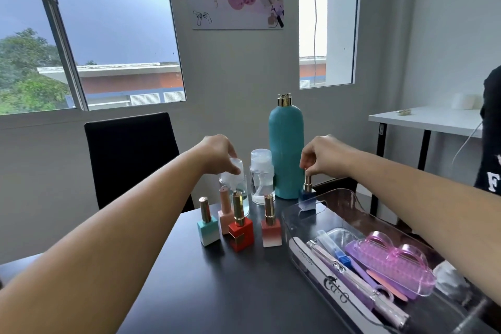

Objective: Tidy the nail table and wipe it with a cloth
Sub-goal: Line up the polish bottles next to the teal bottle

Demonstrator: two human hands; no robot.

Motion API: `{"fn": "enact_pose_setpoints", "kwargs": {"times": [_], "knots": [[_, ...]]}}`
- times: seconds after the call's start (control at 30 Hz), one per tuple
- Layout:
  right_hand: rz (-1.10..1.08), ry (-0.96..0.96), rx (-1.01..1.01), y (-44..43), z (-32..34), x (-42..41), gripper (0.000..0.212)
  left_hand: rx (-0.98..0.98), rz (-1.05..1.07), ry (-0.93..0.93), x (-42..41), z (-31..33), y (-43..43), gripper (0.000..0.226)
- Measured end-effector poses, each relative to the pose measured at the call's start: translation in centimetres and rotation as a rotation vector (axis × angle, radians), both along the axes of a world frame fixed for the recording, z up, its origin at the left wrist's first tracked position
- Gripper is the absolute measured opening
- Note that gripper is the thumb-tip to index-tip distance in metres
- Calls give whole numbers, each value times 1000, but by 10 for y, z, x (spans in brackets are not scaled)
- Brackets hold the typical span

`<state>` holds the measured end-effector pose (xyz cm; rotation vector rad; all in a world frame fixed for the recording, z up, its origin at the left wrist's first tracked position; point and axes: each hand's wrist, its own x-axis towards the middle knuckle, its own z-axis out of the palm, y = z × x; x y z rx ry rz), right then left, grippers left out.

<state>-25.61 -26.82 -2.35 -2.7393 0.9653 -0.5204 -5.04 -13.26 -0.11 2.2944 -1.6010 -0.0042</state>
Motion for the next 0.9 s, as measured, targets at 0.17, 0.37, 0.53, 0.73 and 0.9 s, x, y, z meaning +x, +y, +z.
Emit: {"fn": "enact_pose_setpoints", "kwargs": {"times": [0.17,0.37,0.53,0.73,0.9], "knots": [[-70,-22,-10,-9,-4,6,15,-79,67,12,4,-8,-11,48],[-47,-11,-28,-13,-5,11,12,-131,76,53,6,-13,-19,45],[-38,-13,-43,-14,-7,13,12,-161,82,88,7,-17,-22,44],[-49,-20,-35,-16,-7,15,15,-174,70,125,10,-19,-23,41],[-63,-30,-49,-18,-8,15,14,-172,67,98,13,-21,-23,45]]}}
